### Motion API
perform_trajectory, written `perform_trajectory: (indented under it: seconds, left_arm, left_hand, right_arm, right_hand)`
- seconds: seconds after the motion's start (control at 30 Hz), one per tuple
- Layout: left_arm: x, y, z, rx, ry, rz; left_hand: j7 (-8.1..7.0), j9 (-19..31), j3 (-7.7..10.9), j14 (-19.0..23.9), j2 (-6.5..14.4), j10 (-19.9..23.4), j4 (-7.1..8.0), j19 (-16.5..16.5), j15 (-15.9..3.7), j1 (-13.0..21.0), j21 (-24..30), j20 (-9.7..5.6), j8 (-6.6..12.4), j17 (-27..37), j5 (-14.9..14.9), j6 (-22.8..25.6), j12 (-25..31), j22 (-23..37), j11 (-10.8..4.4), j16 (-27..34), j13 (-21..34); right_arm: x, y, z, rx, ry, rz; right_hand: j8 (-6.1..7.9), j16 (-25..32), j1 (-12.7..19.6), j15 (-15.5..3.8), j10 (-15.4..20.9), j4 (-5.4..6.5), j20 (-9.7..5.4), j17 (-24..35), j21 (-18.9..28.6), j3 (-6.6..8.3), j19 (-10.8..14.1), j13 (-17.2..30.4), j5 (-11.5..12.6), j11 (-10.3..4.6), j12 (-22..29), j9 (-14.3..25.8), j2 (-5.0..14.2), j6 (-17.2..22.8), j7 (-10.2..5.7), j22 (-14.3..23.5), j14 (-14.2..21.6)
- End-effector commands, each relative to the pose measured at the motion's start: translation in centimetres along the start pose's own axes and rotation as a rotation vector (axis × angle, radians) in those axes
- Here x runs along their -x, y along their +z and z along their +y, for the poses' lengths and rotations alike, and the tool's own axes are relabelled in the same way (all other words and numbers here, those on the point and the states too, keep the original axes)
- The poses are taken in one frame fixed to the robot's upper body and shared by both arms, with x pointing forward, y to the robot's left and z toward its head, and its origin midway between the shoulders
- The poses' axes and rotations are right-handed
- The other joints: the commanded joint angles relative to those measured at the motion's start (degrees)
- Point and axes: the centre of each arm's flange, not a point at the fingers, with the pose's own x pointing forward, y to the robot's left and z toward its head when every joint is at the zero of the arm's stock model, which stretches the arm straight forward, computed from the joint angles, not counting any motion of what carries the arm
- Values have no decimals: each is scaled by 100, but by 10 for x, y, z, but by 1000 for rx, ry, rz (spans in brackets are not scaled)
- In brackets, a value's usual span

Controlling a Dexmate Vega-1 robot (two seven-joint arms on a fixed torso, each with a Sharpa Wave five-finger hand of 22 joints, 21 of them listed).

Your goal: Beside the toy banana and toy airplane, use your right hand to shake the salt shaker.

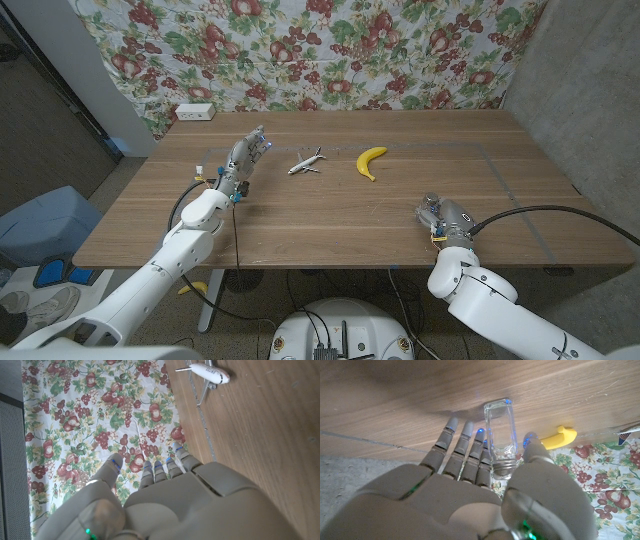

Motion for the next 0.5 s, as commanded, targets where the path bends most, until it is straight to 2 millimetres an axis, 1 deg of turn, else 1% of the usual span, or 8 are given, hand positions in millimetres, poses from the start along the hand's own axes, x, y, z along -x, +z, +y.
perform_trajectory:
  seconds: [0.03, 0.07, 0.13, 0.2, 0.27, 0.33, 0.4, 0.5]
  left_arm:
    - [2, 0, -1, -2, 7, 4]
    - [2, 0, -1, -3, 6, 4]
    - [2, 0, -1, -3, 5, 4]
    - [2, 0, -2, -3, 4, 5]
    - [1, 0, -2, -4, 4, 4]
    - [1, 0, -2, -3, 3, 4]
    - [1, 0, -3, -4, 4, 4]
    - [0, 0, -3, -4, 2, 5]
  left_hand:
    - [4, 18, -7, 21, 217, 52, -9, 65, -173, 76, 3, 6, 11, 17, 32, 42, 13, 22, -11, 13, 20]
    - [7, 18, -7, 21, 217, 52, -9, 64, -178, 76, 3, 8, 11, 17, 32, 42, 13, 22, -15, 13, 20]
    - [7, 18, -7, 21, 217, 51, -10, 64, -172, 77, 3, 8, 11, 17, 32, 41, 13, 22, -14, 12, 20]
    - [9, 18, -7, 17, 219, 49, -10, 64, -179, 77, 3, 5, 10, 17, 32, 39, 12, 22, -18, 12, 20]
    - [16, 18, -7, 19, 220, 47, -10, 63, -174, 78, 2, 5, 10, 17, 32, 39, 11, 22, -11, 12, 20]
    - [11, 18, -8, 22, 220, 47, -9, 61, -178, 78, 2, 2, 12, 18, 32, 43, 11, 22, -12, 14, 20]
    - [10, 18, -9, 22, 218, 49, -10, 62, -177, 78, 2, 3, 12, 17, 32, 44, 12, 22, -9, 14, 20]
    - [5, 18, -9, 20, 216, 51, -12, 63, -178, 78, 2, 3, 12, 17, 32, 44, 13, 22, -14, 13, 20]
  right_arm:
    - [-5, 1, 1, 17, -22, -1]
    - [-5, 1, 1, 19, -24, -1]
    - [-6, 2, 1, 20, -31, 0]
    - [-6, 2, 1, 26, -40, 4]
    - [-6, 2, 1, 28, -52, 4]
    - [-6, 2, 1, 27, -66, 4]
    - [-6, 2, 1, 27, -84, 5]
    - [-6, 2, 0, 20, -91, 4]
  right_hand:
    - [166, 616, 308, -781, 515, -6, -79, 710, 169, -132, 194, 336, -19, -123, 385, 27, 22, 585, -113, 59, 228]
    - [205, 765, 390, -812, 636, -12, -159, 871, 244, -133, 303, 411, -19, -164, 488, 32, 80, 740, -132, 70, 320]
    - [266, 951, 503, -866, 843, -22, -190, 1074, 322, -128, 381, 520, -25, -222, 655, 39, 148, 973, -142, 83, 462]
    - [336, 1124, 732, -932, 1092, -69, -268, 1283, 415, -53, 450, 672, -10, -302, 876, 48, 263, 1258, -187, 100, 660]
    - [406, 1270, 967, -966, 1335, -99, -343, 1458, 477, 40, 434, 818, 8, -334, 1094, 59, 375, 1534, -270, 117, 886]
    - [490, 1419, 1390, -996, 1679, -131, -466, 1723, 599, 221, 416, 1079, 24, -473, 1440, 93, 541, 1868, -316, 150, 1151]
    - [607, 1481, 1667, -1004, 1838, -135, -567, 1909, 721, 351, 432, 1292, 34, -534, 1669, 125, 643, 2221, -345, 179, 1326]
    - [637, 1487, 1743, -1002, 1875, -116, -600, 1975, 781, 391, 453, 1377, 29, -533, 1746, 137, 667, 2308, -330, 192, 1385]
